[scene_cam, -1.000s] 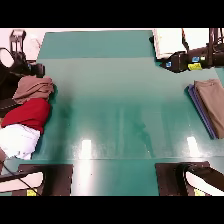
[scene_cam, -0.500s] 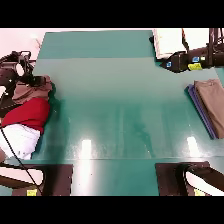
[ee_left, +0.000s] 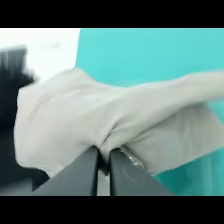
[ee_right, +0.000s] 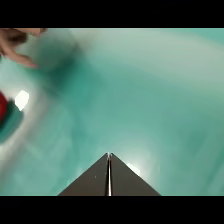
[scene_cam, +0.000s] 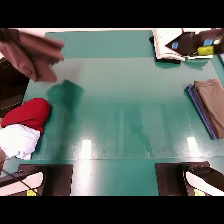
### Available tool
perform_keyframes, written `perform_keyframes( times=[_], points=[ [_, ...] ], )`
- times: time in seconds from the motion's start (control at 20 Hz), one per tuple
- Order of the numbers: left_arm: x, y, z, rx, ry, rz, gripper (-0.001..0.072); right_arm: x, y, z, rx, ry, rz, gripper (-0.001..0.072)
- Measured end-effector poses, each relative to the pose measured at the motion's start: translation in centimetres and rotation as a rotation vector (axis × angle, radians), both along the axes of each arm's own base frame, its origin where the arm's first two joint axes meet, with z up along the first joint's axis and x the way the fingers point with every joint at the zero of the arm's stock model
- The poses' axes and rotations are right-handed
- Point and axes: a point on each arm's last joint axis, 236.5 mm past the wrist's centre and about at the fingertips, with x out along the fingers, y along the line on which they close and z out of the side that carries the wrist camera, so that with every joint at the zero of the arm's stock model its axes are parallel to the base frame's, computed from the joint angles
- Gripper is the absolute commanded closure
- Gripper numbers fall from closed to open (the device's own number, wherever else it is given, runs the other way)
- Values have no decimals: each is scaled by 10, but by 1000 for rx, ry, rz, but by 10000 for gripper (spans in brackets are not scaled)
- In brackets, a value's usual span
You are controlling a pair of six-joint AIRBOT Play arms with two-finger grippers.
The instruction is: Fold the shirts.
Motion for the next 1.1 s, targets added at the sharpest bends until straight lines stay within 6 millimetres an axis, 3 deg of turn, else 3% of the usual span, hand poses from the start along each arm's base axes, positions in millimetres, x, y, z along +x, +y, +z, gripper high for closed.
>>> perform_keyframes(
  times=[0.05,0.15,0.25,0.35,0.4,0.45,0.5,0.6,0.65,0.75,0.95,1.1],
  points=[
    [-14,-24,19,7,-29,-61,685,-1,0,15,5,-37,-2,699],
    [-39,-78,35,24,-30,-202,684,-4,-3,45,11,-118,-12,699],
    [-60,-139,32,34,2,-363,684,-7,-7,69,0,-184,-27,699],
    [-79,-210,11,53,59,-550,681,-10,-12,88,-9,-237,-41,699],
    [-89,-245,-2,60,85,-641,544,-12,-13,96,-11,-256,-44,699],
    [-100,-283,-18,66,115,-737,242,-14,-14,101,-14,-271,-47,699],
    [-110,-318,-34,66,141,-822,212,-16,-15,104,-17,-279,-48,699],
    [-127,-366,-61,58,191,-930,211,-18,-15,107,-23,-284,-48,699],
    [-128,-376,-72,59,215,-944,212,-19,-15,107,-26,-284,-46,699],
    [-115,-369,-88,36,267,-894,212,-20,-16,107,-31,-281,-44,699],
    [-66,-283,-131,-84,451,-624,212,-22,-16,106,-37,-276,-41,699],
    [-54,-218,-179,-236,626,-459,211,-22,-16,106,-40,-275,-41,699]
  ],
)
